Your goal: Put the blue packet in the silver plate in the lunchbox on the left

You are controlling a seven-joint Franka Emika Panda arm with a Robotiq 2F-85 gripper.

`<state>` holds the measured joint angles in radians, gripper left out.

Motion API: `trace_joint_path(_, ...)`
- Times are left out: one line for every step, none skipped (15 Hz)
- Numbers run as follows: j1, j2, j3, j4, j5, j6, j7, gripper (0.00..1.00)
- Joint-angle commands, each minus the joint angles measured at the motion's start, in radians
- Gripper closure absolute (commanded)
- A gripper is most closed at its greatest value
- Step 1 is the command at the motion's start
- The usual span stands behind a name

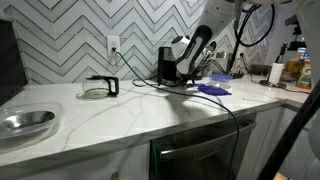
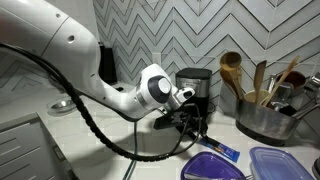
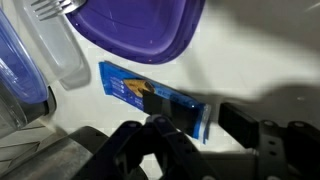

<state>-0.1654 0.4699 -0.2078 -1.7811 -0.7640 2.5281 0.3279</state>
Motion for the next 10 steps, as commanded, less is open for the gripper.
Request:
trace_joint_path(0.016,0.036,-0.019,0.026,0.041,-0.022,-0.038,0.55)
trace_joint_path(0.017,0.037,-0.020,0.027,0.041,-0.022,-0.039,0.54)
trace_joint_path(0.018,0.038,-0.021,0.027,0.041,-0.022,-0.039,0.63)
trace_joint_path(0.018,0.040,-0.021,0.027,0.041,-0.022,-0.040,0.62)
trace_joint_path(0.018,0.040,-0.022,0.027,0.040,-0.022,-0.040,0.64)
trace_joint_path(0.019,0.041,-0.022,0.027,0.039,-0.023,-0.040,0.70)
trace_joint_path(0.019,0.041,-0.022,0.027,0.039,-0.022,-0.041,0.67)
trace_joint_path(0.019,0.041,-0.023,0.027,0.038,-0.021,-0.041,0.70)
trace_joint_path(0.020,0.041,-0.024,0.026,0.036,-0.020,-0.042,0.71)
trace_joint_path(0.021,0.040,-0.025,0.026,0.035,-0.019,-0.042,0.72)
